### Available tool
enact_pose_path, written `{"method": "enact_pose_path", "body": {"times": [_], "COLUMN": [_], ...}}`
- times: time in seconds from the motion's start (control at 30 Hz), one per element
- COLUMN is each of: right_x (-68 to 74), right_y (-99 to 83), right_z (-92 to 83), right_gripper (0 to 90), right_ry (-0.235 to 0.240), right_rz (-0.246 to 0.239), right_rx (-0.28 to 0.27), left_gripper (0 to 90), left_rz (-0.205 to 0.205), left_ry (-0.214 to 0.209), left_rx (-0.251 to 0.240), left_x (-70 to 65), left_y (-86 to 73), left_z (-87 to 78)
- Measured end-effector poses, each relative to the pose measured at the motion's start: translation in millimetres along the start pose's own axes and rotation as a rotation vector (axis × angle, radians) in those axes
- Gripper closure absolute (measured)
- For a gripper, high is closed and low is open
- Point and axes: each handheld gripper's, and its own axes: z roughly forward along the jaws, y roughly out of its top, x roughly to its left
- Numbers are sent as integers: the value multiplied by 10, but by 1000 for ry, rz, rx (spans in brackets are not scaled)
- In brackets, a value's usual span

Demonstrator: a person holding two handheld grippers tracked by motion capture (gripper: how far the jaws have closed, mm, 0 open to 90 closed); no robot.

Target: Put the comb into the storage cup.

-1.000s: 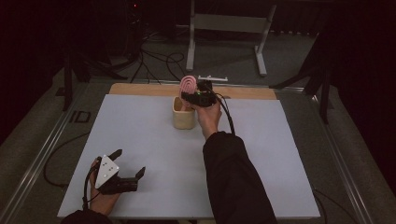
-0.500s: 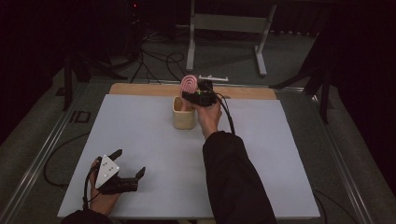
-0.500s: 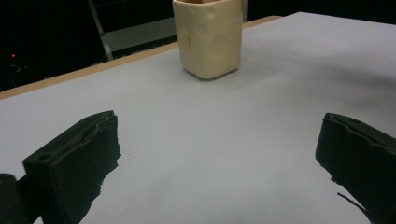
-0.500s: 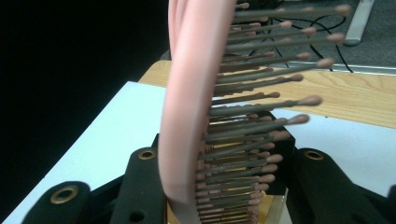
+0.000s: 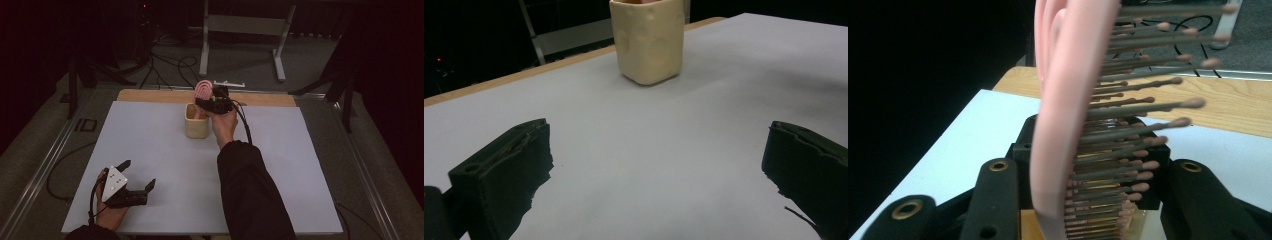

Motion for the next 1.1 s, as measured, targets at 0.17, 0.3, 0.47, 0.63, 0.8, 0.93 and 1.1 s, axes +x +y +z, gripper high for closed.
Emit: {"method": "enact_pose_path", "body": {"times": [0.17, 0.3, 0.47, 0.63, 0.8, 0.93, 1.1], "right_x": [-20, -26, -40, -68, -67, -59, -68], "right_y": [1, 0, -30, -44, -33, -18, -5], "right_z": [-20, -27, -20, -26, -53, -87, -121], "right_gripper": [522, 482, 425, 338, 220, 160, 118], "right_ry": [-2, -2, 11, 44, 34, 30, 17], "right_rz": [2, -1, 6, 10, -3, -19, -29], "right_rx": [-3, -4, -6, -16, -18, -22, -22], "left_gripper": [0, 0, 0, 0, 0, 0, 0], "left_rz": [0, 2, 1, 4, 4, 5, 5], "left_ry": [1, 1, 1, 1, 1, 0, -1], "left_rx": [1, 1, 2, 3, 3, 4, 5], "left_x": [-2, -3, -3, -4, -7, -8, -9], "left_y": [-1, 0, -1, -2, -2, -2, -2], "left_z": [2, 2, 3, 6, 8, 9, 10]}}
